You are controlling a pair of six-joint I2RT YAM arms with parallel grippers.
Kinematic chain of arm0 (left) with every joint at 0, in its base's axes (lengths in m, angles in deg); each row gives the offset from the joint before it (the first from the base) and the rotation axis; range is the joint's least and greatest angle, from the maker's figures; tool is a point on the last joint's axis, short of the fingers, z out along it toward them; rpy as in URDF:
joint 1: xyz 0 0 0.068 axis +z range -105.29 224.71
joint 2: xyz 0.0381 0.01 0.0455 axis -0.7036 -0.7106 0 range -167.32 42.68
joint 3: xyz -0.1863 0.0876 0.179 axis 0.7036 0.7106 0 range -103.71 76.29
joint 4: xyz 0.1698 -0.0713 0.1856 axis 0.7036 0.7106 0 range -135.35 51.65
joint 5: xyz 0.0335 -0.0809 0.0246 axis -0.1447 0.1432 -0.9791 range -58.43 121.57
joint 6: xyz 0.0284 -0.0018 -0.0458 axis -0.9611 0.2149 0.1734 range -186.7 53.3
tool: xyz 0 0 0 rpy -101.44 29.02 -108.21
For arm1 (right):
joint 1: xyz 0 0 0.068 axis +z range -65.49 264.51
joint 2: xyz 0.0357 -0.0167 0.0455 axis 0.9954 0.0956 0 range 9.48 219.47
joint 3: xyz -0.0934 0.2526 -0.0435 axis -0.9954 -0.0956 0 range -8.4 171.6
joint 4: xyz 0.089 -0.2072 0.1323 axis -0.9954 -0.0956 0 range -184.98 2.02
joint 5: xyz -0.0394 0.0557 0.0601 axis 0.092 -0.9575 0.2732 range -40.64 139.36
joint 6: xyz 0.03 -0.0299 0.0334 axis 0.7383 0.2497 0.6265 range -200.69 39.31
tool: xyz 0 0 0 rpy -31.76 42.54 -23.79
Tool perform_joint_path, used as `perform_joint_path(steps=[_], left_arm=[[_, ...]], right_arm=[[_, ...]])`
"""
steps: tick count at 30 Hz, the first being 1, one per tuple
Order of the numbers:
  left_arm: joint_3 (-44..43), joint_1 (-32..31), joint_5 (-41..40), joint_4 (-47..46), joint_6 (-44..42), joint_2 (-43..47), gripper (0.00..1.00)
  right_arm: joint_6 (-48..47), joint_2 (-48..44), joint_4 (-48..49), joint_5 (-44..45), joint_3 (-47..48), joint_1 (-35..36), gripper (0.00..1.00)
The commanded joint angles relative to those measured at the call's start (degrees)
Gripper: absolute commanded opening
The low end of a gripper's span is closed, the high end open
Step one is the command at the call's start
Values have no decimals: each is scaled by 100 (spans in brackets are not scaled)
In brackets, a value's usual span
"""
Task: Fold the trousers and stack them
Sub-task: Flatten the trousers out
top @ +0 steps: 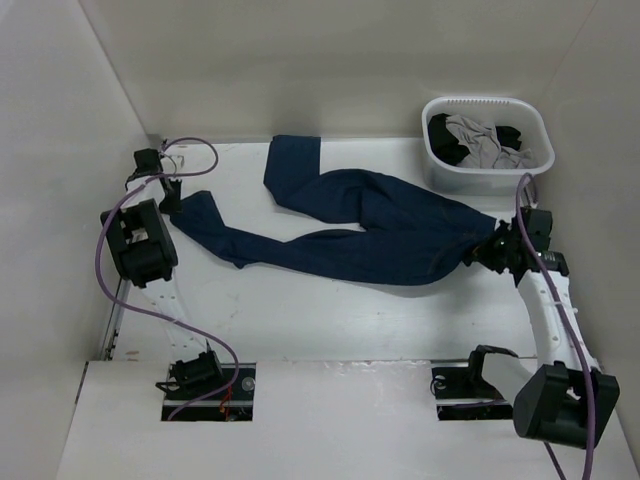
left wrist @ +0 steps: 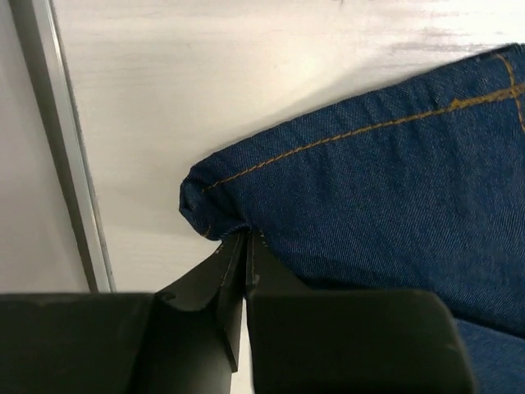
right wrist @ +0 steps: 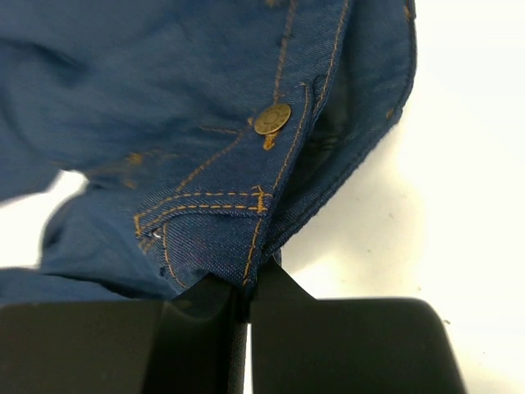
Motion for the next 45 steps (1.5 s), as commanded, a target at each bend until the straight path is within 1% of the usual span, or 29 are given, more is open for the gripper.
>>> perform_joint_path(steps=[1, 3, 6, 8, 11, 14, 16, 19, 22, 25, 26, 27, 28, 30, 31, 32, 35, 37, 40, 42, 45], left_arm=[[1, 409, -109, -224, -267, 876, 0], [-26, 700, -136, -330, -522, 1360, 0], [71, 973, -5, -269, -864, 1993, 0], [386, 1078, 100, -164, -1067, 2423, 0], [1289, 1096, 250, 74, -1488, 2995, 0], [2484, 1114, 189, -48, -1788, 3488, 1], [3083, 1201, 163, -127, -1885, 3655, 1], [3717, 1386, -56, -320, -2113, 3752, 1], [4104, 1605, -337, -540, -2332, 3884, 1], [4359, 1738, -505, -550, -2649, 4104, 3], [4430, 1747, -532, -498, -2728, 4200, 4], [4509, 1764, -549, -445, -2807, 4297, 6], [4588, 1764, -567, -357, -2939, 4393, 10], [4694, 1764, -646, -322, -3150, 4561, 28], [4694, 1782, -663, -269, -3238, 4605, 38], [4659, 1808, -681, -216, -3308, 4666, 45], [4239, 1975, -594, 91, -3397, 4755, 49], [3870, 2080, -453, 354, -3397, 4746, 51], [3596, 2168, -347, 487, -3362, 4562, 56], [3665, 2186, -330, 487, -3344, 4325, 58], [3859, 2212, -400, 365, -3327, 3886, 60]], right_arm=[[-194, -54, 8, -36, 848, -349, 0], [-124, -63, 7, 34, 999, -507, 0], [236, -185, 279, -140, 895, -753, 0], [412, -308, 341, -359, 737, -990, 0], [640, -563, 359, -422, 342, -1123, 0], [913, -905, 385, -431, -299, -1272, 0], [1036, -1134, 385, -449, -739, -1474, 0], [1255, -1319, 385, -422, -1179, -1562, 0], [1650, -1521, 324, -475, -1531, -1711, 1], [2028, -1715, 210, -449, -1777, -1782, 9], [2125, -1759, 140, -423, -1813, -1808, 16], [2187, -1776, 70, -396, -1830, -1826, 29], [2231, -1785, 17, -353, -1839, -1826, 49], [2241, -1759, -97, -265, -1822, -1809, 86], [2232, -1750, -203, -203, -1778, -1809, 100], [2206, -1742, -317, -124, -1726, -1809, 100], [2276, -1794, -861, 209, -1489, -1590, 100], [2433, -2074, -1274, 577, -1330, -1370, 100], [2566, -2602, -1898, 1061, -1163, -1526, 100], [2566, -2568, -1892, 1194, -1189, -1633, 100], [2811, -2025, -1296, 1107, -1443, -1554, 100]])
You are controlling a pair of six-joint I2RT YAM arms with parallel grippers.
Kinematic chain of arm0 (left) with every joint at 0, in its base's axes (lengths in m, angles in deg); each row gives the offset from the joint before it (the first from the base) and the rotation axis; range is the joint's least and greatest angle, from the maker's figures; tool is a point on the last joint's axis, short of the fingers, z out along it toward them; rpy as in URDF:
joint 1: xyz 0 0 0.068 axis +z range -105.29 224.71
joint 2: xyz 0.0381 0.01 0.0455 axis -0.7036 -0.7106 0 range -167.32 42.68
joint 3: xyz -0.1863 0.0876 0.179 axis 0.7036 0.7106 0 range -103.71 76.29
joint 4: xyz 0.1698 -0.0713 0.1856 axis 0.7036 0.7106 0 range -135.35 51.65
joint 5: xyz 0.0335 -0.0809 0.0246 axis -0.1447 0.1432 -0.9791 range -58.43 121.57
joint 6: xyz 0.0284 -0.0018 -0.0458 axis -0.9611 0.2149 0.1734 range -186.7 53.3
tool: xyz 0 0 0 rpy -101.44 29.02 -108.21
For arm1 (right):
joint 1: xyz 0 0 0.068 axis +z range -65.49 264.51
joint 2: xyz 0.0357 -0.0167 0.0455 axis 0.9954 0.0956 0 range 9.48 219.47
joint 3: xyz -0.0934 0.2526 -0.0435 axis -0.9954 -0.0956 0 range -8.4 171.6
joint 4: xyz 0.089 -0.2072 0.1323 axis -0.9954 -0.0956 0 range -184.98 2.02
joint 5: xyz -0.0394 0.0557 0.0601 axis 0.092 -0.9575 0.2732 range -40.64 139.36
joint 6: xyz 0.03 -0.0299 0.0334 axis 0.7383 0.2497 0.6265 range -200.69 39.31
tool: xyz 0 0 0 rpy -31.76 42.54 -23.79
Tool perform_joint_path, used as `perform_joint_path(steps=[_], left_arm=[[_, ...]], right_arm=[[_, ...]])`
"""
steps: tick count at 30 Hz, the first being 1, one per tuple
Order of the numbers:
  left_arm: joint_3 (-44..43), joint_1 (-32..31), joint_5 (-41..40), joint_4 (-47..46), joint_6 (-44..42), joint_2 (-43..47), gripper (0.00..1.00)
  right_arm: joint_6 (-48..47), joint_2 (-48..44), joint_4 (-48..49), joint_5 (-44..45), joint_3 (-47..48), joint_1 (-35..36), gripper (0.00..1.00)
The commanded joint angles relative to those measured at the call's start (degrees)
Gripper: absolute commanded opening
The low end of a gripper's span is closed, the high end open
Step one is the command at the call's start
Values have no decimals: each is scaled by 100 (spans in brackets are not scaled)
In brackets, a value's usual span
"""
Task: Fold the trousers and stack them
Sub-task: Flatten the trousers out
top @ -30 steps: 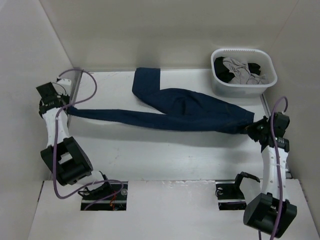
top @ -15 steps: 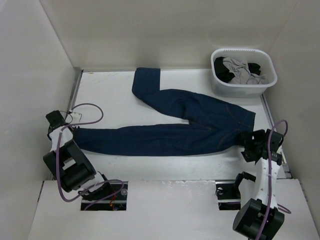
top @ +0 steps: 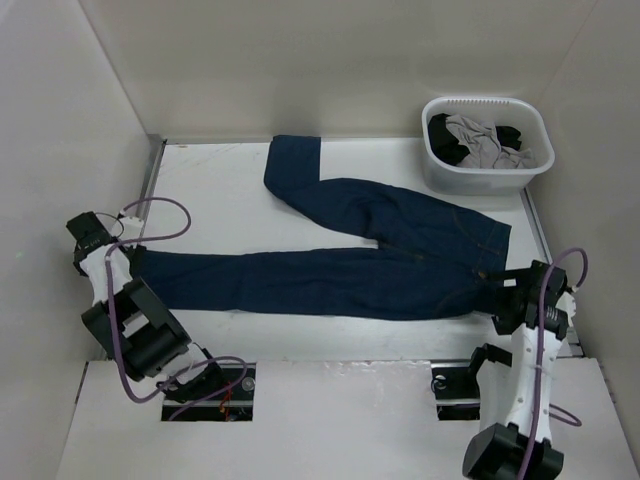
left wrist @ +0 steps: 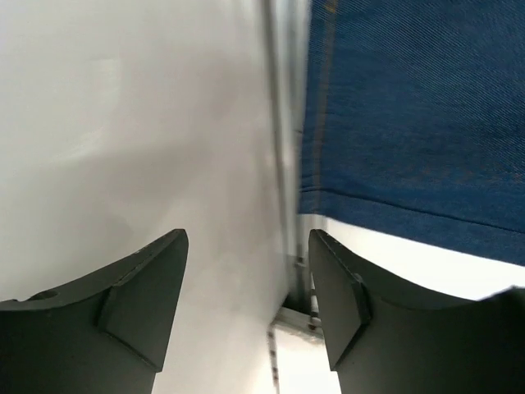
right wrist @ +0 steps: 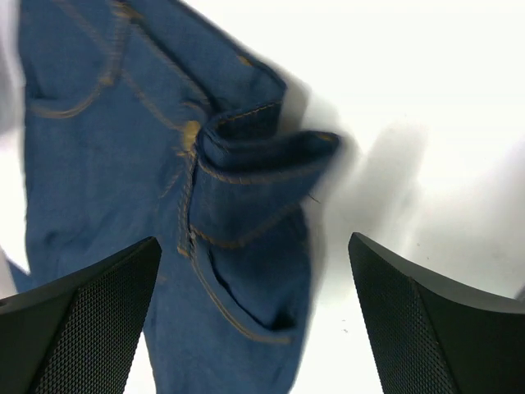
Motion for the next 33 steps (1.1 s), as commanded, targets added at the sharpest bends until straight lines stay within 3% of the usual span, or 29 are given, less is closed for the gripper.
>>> perform_joint_path(steps=[1, 4, 8, 12, 16, 19, 23, 27, 30, 33], left_arm=[[135, 36, 109, 17, -74, -499, 60], [231, 44, 57, -264, -74, -772, 61], [258, 53, -101, -537, -83, -957, 62], [284, 80, -233, -590, -153, -967, 62], [22, 88, -216, -503, -189, -607, 65], [-452, -130, 47, -205, -145, -483, 67], [-875, -710, 119, -141, 101, -938, 67], [-990, -1185, 13, -317, 259, -1440, 66], [-946, -1335, -189, -528, 251, -1774, 66], [-1103, -1388, -383, -704, 373, -1942, 64]], right_arm=[[448, 543, 460, 213, -197, 46, 100], [844, 947, 1034, 125, -445, 195, 100], [1223, 1300, 859, 317, -436, 546, 99], [1434, 1160, 193, 581, -489, 583, 85], [1496, 537, -766, 1065, -253, 48, 81], [1426, 473, -1319, 1600, 537, 72, 89], [1162, 868, -1960, 2662, 1855, 1010, 100], [1434, 1071, -2867, 3481, 2700, 1671, 100], [1356, 1097, -2493, 3369, 2632, 1909, 100], [804, 1570, -1159, 2353, 2219, 2269, 100]])
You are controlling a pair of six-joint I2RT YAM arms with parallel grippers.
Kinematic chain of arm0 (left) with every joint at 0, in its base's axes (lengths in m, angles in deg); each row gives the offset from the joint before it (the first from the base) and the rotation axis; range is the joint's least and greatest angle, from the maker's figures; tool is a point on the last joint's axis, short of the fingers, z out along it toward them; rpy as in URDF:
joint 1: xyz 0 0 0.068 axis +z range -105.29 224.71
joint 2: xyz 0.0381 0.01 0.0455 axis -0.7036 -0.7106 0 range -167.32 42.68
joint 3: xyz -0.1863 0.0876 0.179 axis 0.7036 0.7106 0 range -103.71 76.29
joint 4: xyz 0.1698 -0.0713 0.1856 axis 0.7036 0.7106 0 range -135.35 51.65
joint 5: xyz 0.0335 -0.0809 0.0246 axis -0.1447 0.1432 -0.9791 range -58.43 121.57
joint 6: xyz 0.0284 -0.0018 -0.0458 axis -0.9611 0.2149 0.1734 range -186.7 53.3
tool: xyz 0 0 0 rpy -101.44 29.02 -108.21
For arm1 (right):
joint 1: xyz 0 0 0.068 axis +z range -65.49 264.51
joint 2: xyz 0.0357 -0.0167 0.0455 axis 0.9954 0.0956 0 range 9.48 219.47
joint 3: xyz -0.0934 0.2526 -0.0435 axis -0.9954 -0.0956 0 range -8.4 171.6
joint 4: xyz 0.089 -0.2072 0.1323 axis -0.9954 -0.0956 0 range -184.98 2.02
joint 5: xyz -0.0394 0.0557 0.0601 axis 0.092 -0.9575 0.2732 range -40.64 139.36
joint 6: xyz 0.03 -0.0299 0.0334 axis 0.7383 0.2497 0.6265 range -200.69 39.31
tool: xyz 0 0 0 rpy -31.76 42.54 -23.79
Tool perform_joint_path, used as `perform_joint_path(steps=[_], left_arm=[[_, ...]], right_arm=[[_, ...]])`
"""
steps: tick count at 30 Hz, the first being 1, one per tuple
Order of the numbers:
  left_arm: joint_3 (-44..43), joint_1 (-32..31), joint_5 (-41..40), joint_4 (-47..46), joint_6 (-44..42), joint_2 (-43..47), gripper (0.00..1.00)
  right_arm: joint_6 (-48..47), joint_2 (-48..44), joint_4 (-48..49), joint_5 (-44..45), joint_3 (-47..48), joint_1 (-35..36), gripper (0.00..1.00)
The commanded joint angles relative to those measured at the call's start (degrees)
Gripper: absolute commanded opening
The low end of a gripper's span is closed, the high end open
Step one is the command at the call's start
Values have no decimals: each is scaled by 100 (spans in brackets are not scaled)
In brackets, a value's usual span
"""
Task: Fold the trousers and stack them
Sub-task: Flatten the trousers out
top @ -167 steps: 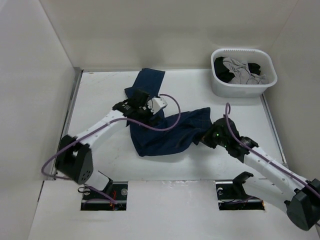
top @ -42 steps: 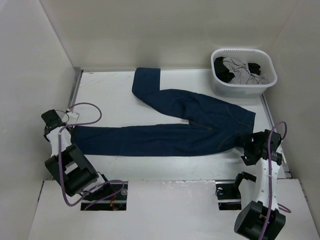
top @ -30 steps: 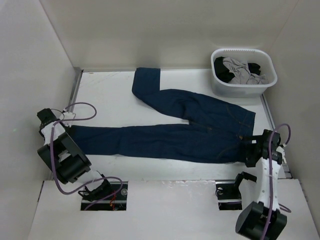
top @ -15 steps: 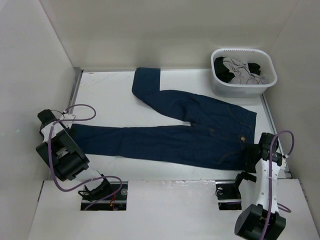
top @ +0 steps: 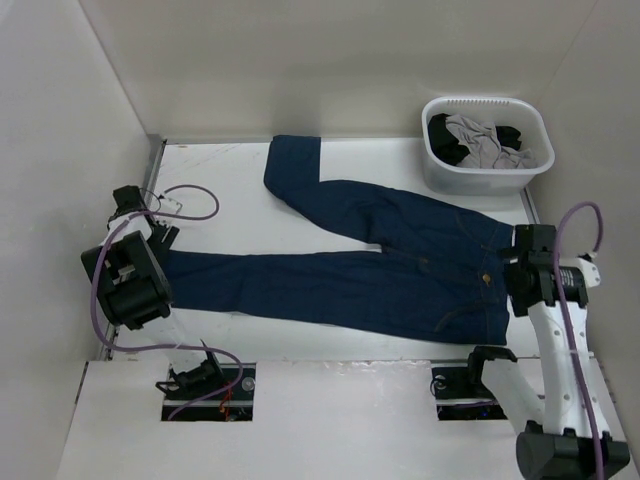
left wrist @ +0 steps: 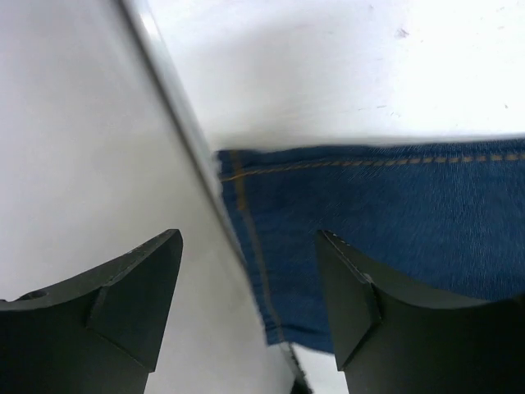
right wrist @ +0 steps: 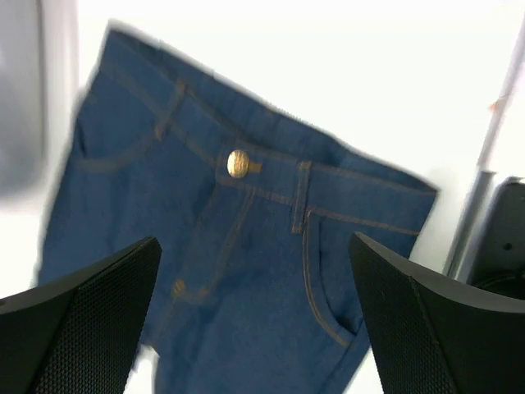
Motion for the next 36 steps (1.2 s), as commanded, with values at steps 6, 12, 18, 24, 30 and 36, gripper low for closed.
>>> perform_joint_path(steps=[6, 12, 18, 24, 30, 36], left_arm=[[-1984, -1160, 1176, 92, 1699, 116, 69], [-3795, -2523, 1943, 216, 2974, -1402, 70], [-5300, -3342, 1970, 102, 3925, -3169, 70], [-5426, -3685, 1215, 225, 3734, -3875, 69], [-3943, -3817, 327, 209, 2399, -3429, 58], [-1588, -3326, 203, -56, 1651, -1953, 51]], right_arm=[[-868, 1790, 2319, -1050, -362, 938, 100], [-1642, 2555, 3102, -970, -221, 745, 100], [-1195, 2960, 3410, -1127, -396, 683, 100], [-1027, 2662, 3630, -1356, -870, 666, 100], [-414, 2504, 3463, -1610, -1389, 210, 100], [11, 2214, 3253, -1787, -1706, -178, 100]])
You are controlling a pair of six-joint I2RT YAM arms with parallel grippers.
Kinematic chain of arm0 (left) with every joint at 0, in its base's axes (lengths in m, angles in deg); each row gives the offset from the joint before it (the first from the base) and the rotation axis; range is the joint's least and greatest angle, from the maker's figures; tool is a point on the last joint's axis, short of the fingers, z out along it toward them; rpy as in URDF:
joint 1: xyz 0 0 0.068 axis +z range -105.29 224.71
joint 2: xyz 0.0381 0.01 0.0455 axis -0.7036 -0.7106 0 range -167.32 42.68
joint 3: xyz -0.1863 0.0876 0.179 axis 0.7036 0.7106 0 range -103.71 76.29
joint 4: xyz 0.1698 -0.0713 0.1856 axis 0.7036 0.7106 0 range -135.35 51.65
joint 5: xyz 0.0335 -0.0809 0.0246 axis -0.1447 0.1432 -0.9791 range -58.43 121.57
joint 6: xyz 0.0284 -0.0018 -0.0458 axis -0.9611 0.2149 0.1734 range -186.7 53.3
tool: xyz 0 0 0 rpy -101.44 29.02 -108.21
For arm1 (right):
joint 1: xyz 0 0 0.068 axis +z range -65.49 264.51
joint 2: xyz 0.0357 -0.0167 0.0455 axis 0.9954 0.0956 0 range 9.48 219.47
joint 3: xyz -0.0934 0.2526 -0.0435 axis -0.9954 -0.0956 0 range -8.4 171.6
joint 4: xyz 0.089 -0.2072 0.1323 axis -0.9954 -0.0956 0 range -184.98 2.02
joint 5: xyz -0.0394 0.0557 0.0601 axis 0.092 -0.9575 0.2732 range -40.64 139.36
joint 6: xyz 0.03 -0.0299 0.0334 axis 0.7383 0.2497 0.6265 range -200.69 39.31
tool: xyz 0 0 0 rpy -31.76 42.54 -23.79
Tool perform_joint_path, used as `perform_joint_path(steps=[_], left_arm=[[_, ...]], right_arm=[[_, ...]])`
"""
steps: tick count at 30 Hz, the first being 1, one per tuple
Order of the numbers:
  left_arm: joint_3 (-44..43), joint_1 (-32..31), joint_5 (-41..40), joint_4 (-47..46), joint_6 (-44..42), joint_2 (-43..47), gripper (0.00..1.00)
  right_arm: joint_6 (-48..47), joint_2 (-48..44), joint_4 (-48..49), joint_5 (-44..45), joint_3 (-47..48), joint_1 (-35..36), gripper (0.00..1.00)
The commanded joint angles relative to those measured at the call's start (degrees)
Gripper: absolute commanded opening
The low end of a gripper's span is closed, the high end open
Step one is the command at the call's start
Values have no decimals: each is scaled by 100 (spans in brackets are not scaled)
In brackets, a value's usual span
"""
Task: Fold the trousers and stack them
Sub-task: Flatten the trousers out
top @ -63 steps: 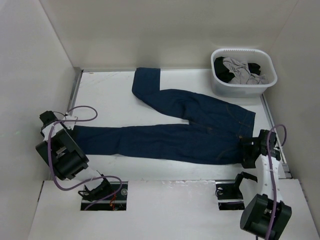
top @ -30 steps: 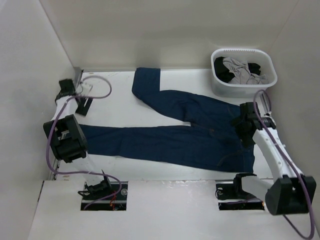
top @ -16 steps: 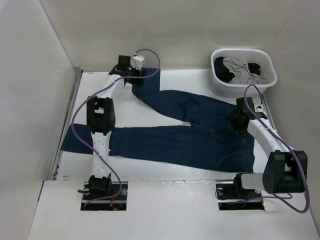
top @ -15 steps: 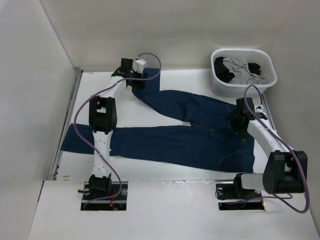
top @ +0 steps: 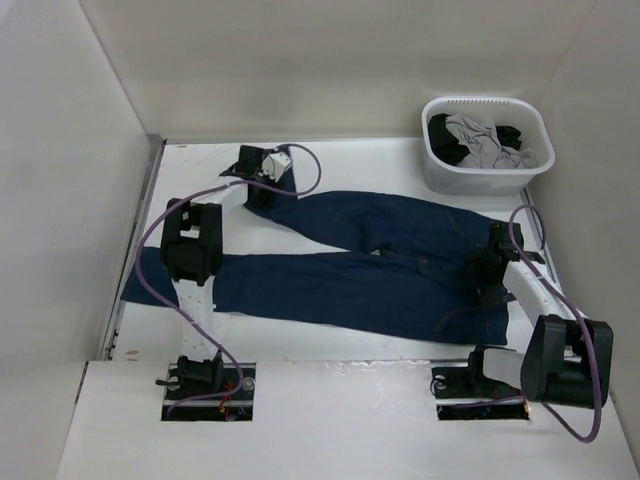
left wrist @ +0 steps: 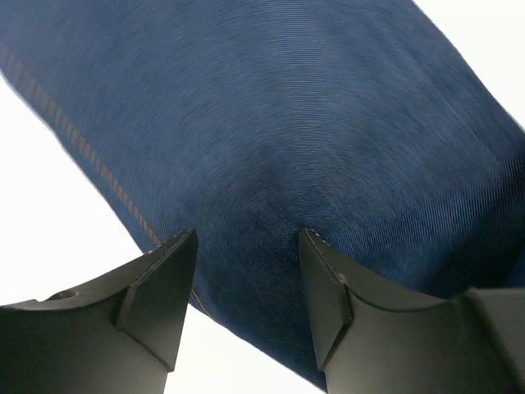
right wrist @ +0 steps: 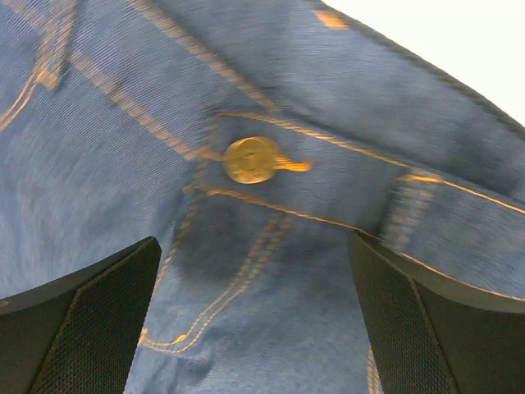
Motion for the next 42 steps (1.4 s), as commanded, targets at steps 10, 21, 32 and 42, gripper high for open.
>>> perform_joint_path(steps=[10, 21, 32, 42], left_arm=[[2563, 700, 229, 1294, -948, 2670, 61], [489, 2835, -40, 1892, -155, 1681, 63], [408, 3276, -324, 2551, -445, 633, 63], [655, 3126, 46, 2307, -533, 755, 1]], right_arm=[[-2001, 1074, -228, 748, 2017, 759, 100], [-3981, 3853, -589, 1399, 4498, 759, 100], [-4368, 4549, -501, 1294, 4798, 672, 100], [-4149, 3953, -71, 582, 4122, 671, 18]])
